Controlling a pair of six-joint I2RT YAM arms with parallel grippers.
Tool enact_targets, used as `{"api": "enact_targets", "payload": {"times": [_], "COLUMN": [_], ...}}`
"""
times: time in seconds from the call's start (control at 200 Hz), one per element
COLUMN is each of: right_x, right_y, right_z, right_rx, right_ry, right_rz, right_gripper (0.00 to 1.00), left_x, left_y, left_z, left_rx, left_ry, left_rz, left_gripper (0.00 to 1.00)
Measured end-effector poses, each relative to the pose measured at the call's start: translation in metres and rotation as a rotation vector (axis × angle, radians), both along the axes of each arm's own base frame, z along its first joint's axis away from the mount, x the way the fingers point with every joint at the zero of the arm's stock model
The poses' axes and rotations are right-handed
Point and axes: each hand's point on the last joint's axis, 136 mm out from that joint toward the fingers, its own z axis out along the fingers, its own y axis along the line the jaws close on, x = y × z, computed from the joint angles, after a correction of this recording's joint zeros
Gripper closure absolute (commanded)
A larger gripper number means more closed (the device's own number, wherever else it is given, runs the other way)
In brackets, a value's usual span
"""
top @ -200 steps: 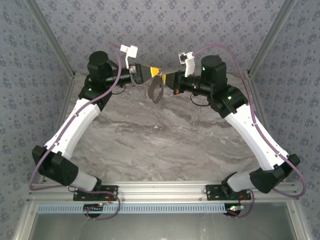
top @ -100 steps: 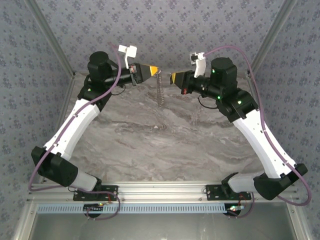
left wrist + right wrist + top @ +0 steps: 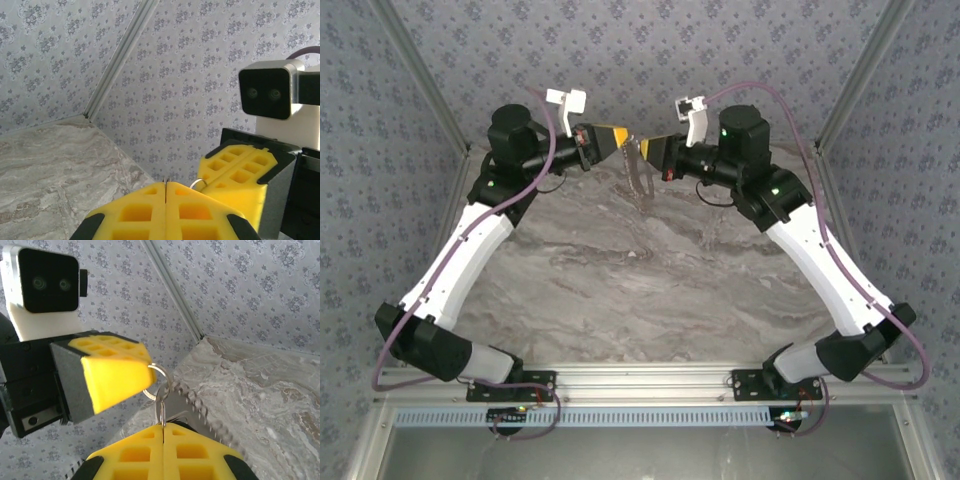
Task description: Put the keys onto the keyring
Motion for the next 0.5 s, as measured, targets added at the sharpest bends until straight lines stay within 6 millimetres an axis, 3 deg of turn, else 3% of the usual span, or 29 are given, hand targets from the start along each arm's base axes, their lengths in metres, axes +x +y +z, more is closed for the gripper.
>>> {"api": "enact_targets", "payload": {"times": [0.5], "right_x": [-0.003], "right_y": [0.013], "right_z": [0.013], "right_rx": [0.031], "right_ry": [-0.025], "right_rz": [0.037], "right_gripper": [1.00], "left_x": [-0.007], "left_y": [-0.003], "left_z": [0.000], "left_rx": [0.005], "left_ry": [0.005], "left_rz": [-0.014], "left_gripper": [1.00]}}
